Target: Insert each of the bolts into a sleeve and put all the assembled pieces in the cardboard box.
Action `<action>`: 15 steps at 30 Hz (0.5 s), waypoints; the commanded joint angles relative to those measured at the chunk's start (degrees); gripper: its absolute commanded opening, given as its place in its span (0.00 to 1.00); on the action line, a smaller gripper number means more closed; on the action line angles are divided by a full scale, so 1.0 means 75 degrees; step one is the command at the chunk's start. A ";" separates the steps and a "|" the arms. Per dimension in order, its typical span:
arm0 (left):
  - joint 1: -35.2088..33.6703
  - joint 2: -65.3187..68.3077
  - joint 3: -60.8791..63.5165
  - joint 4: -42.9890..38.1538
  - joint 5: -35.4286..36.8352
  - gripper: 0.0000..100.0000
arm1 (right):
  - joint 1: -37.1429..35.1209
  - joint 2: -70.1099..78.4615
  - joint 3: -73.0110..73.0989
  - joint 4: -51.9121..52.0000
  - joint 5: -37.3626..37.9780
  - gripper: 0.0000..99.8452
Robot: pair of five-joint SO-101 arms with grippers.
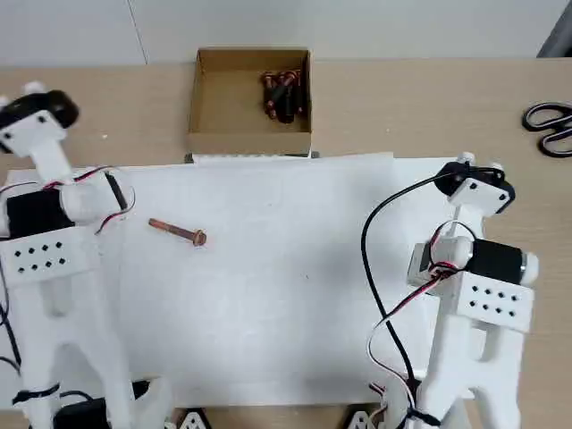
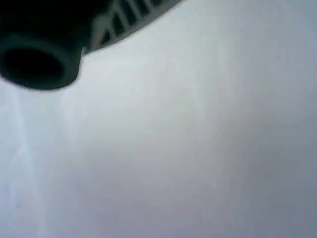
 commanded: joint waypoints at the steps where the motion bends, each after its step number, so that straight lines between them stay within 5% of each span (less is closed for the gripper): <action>1: 0.0492 -0.0094 -0.0135 -0.0176 -0.1747 0.01 | 0.0029 -0.0217 -0.0023 -0.0135 0.0105 0.00; 5: 0.1067 -0.0059 -0.0147 0.0129 -0.4196 0.01 | 0.0018 -0.0217 -0.0023 -0.0135 0.0094 0.00; 15: 0.1289 -0.0035 0.1108 -0.0914 -0.7326 0.01 | 0.0053 -0.0217 -0.0023 -0.0111 0.0094 0.00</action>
